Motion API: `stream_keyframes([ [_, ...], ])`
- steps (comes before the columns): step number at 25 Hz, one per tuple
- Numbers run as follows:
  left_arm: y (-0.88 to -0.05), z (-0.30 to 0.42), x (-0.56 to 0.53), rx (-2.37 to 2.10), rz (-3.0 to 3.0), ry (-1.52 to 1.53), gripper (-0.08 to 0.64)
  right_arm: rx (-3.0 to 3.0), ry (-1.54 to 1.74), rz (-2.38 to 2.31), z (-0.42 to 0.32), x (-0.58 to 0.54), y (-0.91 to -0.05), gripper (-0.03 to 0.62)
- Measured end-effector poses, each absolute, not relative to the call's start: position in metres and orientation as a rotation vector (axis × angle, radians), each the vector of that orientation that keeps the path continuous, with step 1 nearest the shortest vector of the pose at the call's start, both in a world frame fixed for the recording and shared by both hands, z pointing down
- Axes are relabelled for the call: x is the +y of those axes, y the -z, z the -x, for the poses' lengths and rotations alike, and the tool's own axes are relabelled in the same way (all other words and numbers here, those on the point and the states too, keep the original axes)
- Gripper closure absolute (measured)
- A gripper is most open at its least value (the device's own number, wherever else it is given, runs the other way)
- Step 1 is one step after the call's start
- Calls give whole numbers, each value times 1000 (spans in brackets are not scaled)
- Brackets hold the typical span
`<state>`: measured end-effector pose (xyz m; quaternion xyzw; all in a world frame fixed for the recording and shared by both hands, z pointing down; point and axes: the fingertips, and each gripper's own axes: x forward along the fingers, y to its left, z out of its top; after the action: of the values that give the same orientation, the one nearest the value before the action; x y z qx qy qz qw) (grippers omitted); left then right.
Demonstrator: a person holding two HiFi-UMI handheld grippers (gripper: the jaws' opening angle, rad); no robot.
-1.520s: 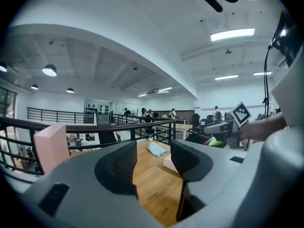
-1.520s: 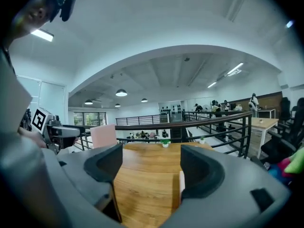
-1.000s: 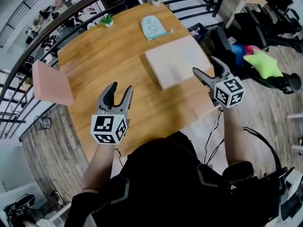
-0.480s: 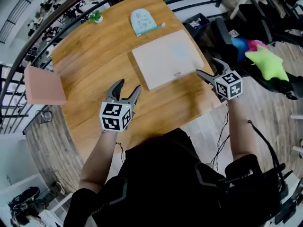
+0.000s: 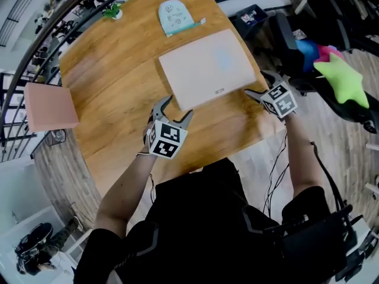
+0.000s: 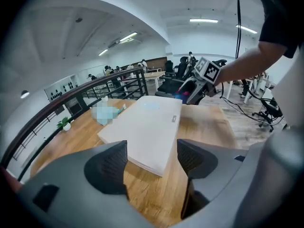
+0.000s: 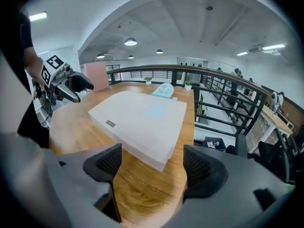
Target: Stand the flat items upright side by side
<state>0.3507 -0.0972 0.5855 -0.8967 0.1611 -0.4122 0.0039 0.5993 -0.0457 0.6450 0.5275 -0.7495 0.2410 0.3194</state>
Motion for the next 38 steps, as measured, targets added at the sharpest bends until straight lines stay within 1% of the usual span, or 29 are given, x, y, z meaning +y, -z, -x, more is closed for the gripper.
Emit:
stream_keyframes([
  [3, -605, -351, -103, 555, 2812, 1347, 230, -1925, -614, -1298, -600, -49, -662, 199],
  [10, -656, -341, -107, 630, 2835, 1581, 216, -1889, -559, -1120, -598, -57, -689, 196],
  [16, -663, -354, -112, 660, 2947, 1556, 216, -1825, -610, -1078, -598, -61, -705, 196],
  [21, -665, -353, -112, 648, 2870, 1593, 215, -1812, -628, -1081, -596, -66, -710, 198],
  [29, -672, -345, -112, 754, 2901, 1680, 199, -1812, -656, -1076, -596, -66, -716, 198],
  [33, -687, -345, -110, 674, 2875, 1768, 199, -1817, -655, -1072, -597, -64, -718, 199],
  [38, -689, -348, -112, 630, 2884, 1723, 206, -1830, -626, -1082, -595, -66, -711, 212],
])
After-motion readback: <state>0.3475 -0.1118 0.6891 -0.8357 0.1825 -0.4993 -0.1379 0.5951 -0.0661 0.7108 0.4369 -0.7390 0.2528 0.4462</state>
